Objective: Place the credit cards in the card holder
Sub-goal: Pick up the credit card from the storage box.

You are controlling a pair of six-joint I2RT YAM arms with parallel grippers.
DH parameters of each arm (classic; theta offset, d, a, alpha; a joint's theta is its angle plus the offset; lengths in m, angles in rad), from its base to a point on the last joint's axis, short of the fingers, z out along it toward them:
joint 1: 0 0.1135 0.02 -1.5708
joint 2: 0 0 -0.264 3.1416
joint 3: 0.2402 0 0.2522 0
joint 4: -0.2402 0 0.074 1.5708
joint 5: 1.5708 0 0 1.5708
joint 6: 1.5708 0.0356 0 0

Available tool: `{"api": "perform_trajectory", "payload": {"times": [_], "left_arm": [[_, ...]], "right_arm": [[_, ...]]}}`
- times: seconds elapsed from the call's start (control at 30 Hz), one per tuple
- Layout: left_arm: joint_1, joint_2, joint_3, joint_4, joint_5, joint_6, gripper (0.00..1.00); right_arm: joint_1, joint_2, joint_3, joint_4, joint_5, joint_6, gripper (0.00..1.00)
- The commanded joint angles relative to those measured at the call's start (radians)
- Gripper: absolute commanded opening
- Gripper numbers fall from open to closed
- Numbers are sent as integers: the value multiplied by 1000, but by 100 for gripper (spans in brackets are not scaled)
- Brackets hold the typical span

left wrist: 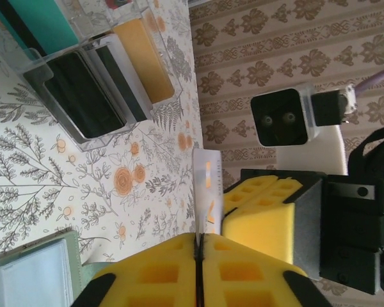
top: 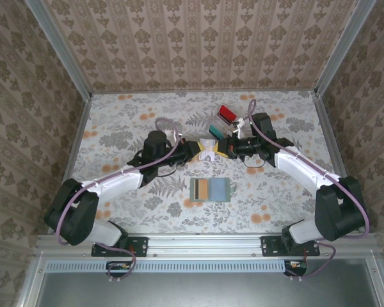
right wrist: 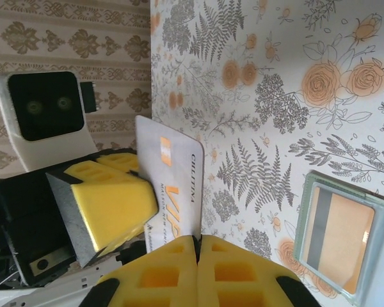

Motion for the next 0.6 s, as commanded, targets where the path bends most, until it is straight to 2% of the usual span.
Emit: {"api": "perform_trajectory", "payload": {"times": [0.0, 0.07, 0.17, 0.23, 0.33, 0.57], "left_arm": [[-1, -36, 5, -9, -21, -15, 5], [-1, -52, 3, -63, -52, -7, 0], [-2, -76, -4, -152, -98, 25, 0], [-9, -89, -6, -232, -132, 73, 0], [-37, -100, -23, -310, -186, 133, 0], [-128, -91, -115, -271, -283, 144, 0]], "right_arm": [[6, 9, -6, -21, 25, -9, 10], [7, 5, -3, -71, 68, -30, 15], [15, -5, 7, -187, 165, -95, 22], [33, -12, 5, -259, 236, -133, 23], [64, -15, -26, -283, 276, -146, 23], [140, -27, -151, -227, 357, -107, 20]]}}
